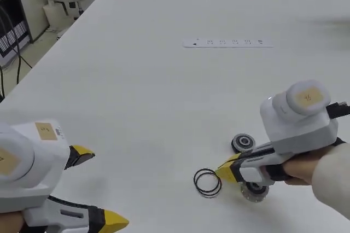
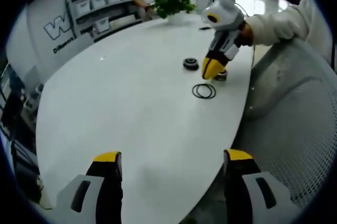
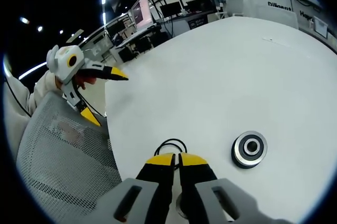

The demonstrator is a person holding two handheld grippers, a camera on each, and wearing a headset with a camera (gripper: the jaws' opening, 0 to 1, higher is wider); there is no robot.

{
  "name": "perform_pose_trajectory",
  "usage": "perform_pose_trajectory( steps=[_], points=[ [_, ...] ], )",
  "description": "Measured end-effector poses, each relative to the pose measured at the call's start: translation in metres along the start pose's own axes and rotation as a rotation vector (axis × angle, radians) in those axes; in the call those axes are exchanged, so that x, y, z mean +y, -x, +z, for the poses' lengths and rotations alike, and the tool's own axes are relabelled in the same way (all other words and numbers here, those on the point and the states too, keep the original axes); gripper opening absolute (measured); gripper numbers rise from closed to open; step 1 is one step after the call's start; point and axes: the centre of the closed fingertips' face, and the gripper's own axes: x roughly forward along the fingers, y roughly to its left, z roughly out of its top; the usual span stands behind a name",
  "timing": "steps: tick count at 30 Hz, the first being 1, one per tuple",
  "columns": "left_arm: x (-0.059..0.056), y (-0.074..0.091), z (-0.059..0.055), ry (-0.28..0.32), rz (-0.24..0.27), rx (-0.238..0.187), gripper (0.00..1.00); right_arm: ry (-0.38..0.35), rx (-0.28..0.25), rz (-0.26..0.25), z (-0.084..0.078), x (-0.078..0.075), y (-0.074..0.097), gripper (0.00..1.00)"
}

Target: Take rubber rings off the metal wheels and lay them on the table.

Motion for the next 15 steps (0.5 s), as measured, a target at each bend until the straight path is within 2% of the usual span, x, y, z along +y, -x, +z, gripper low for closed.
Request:
perform_pose_trajectory(
  steps=[15],
  points=[
    [-0.0006, 0.0030, -0.0013, 0.003, 0.005, 0.003, 0.80, 0.004, -0.023, -0.015, 0.0072, -0.0054, 0.0071, 0.01]
  ],
)
